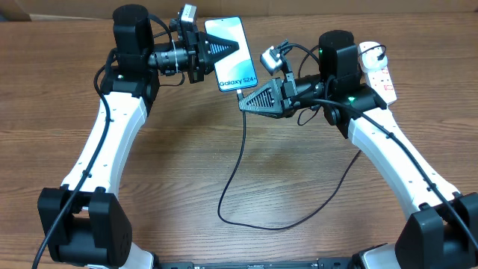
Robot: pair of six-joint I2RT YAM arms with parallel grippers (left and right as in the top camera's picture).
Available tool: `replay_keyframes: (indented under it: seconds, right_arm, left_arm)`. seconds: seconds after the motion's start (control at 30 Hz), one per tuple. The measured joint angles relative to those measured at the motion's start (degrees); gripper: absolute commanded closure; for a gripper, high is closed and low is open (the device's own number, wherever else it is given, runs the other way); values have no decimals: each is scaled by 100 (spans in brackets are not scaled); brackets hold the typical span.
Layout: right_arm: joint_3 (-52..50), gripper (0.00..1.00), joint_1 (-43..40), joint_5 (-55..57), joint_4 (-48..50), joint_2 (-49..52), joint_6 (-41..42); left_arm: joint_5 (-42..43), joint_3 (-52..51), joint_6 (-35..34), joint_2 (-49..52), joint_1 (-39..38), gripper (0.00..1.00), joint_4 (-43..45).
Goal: Plug charger to phone and switch on socket
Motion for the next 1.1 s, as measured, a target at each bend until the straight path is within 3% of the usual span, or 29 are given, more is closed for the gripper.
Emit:
replay_keyframes:
  seconds: [1.1]
  right_arm:
    - [0, 96, -37, -31, 39, 0, 63]
  left_arm:
    - [17, 0, -17, 0, 2, 96, 9]
